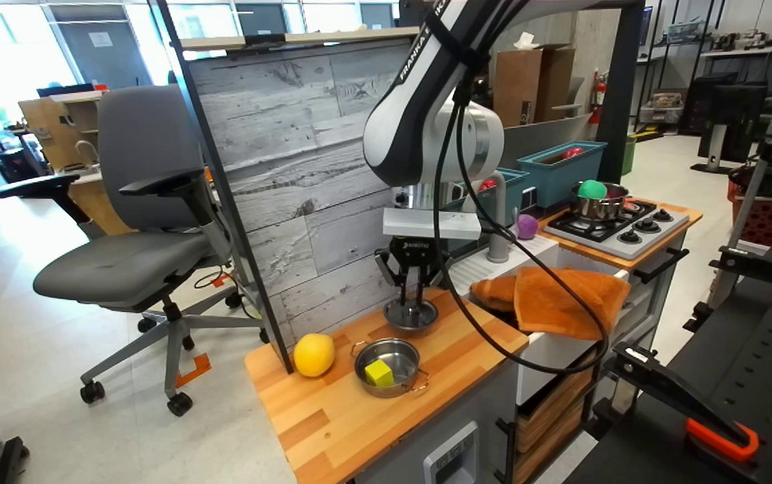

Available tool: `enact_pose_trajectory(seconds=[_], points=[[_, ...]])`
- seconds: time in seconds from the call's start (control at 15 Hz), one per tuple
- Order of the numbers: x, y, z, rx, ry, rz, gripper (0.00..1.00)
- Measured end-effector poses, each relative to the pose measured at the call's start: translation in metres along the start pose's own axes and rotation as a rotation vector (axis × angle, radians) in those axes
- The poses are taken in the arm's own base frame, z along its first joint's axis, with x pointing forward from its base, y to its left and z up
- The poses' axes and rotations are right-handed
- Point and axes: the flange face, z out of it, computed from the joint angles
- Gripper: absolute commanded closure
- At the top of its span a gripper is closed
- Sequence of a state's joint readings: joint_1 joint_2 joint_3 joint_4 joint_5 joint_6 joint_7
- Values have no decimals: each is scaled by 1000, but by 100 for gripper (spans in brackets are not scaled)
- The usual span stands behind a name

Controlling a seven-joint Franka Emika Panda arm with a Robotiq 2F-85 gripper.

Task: Put the lid on the table

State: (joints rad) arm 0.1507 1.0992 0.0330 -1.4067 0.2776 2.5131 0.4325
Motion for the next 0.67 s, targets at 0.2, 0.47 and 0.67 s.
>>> enact_pose_trajectory(seconds=[0.2, 0.47, 0.67], points=[[4, 5, -1, -17, 13, 50, 19], [16, 21, -5, -39, 35, 94, 14], [16, 22, -5, -40, 35, 105, 4]])
